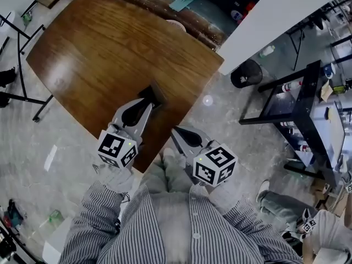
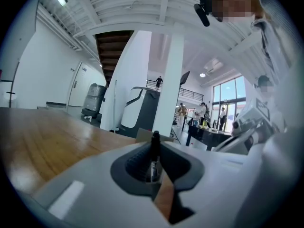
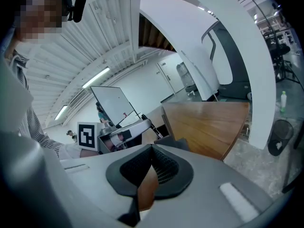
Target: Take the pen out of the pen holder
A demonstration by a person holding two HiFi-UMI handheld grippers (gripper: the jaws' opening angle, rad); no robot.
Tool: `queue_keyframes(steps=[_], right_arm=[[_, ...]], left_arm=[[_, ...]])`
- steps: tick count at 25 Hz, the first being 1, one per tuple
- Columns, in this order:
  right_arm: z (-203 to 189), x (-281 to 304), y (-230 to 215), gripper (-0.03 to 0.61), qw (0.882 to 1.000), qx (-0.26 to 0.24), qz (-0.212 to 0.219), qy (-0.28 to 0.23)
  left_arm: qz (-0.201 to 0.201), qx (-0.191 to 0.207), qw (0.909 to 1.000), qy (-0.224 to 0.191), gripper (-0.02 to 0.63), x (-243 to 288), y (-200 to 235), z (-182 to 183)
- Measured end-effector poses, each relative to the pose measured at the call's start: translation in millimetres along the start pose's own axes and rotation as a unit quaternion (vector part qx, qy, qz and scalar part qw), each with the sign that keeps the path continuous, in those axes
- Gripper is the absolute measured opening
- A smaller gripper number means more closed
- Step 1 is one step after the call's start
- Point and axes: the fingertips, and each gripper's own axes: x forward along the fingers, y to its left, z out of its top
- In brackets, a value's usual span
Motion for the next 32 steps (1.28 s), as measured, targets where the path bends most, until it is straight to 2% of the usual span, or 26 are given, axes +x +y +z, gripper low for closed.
queue_keyframes(steps=[6, 16, 32], right_arm=[[16.9, -9.1, 2.7, 0.000, 1.000, -0.015, 0.003, -0.023], [38.1, -19.4, 26.9, 0.000, 0.997, -0.043, 0.022, -0.058], [36.4, -24.8, 50.9, 0.000, 0.995, -0.054, 0.032, -0.075]], left_arm=[[0.006, -0.025, 0.9992, -0.032, 0.052, -12.7, -8.3, 24.0], [0.020, -0.015, 0.9970, -0.073, 0.051, -55.2, -18.5, 55.0], [0.012, -0.060, 0.9958, -0.069, 0.051, -92.7, -65.2, 28.3]])
